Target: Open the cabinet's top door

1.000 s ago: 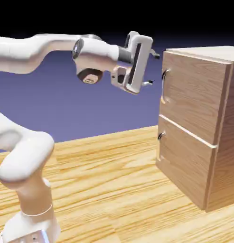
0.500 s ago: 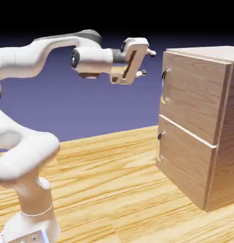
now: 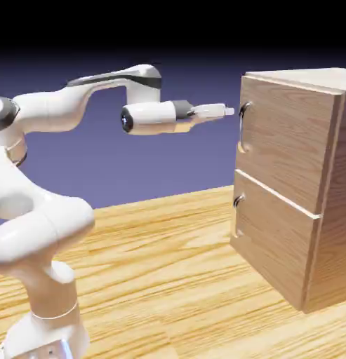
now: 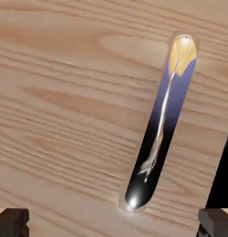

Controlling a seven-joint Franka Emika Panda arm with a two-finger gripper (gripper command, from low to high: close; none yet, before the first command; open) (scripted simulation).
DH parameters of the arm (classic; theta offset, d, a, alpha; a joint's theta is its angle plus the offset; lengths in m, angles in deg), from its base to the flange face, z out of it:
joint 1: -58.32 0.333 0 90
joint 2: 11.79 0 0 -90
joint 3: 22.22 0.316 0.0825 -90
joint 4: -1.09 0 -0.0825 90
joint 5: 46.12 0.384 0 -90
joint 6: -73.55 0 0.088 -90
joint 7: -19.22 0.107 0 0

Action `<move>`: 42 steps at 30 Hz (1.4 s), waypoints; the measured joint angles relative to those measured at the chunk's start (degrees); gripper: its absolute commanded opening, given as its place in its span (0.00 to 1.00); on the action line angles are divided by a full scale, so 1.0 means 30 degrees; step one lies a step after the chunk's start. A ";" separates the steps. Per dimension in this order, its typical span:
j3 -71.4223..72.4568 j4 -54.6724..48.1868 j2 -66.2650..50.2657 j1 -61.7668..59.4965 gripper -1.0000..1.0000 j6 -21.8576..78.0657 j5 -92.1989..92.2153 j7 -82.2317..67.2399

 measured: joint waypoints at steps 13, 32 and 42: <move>0.2450 -0.2719 0.0124 -0.3902 0.00 0.0909 0.3249 0.1398; -0.7285 0.4709 -0.9278 0.8964 0.00 0.5851 0.3247 -1.1033; -1.3995 0.5623 -1.1360 1.5873 0.00 0.5650 0.2991 -1.5122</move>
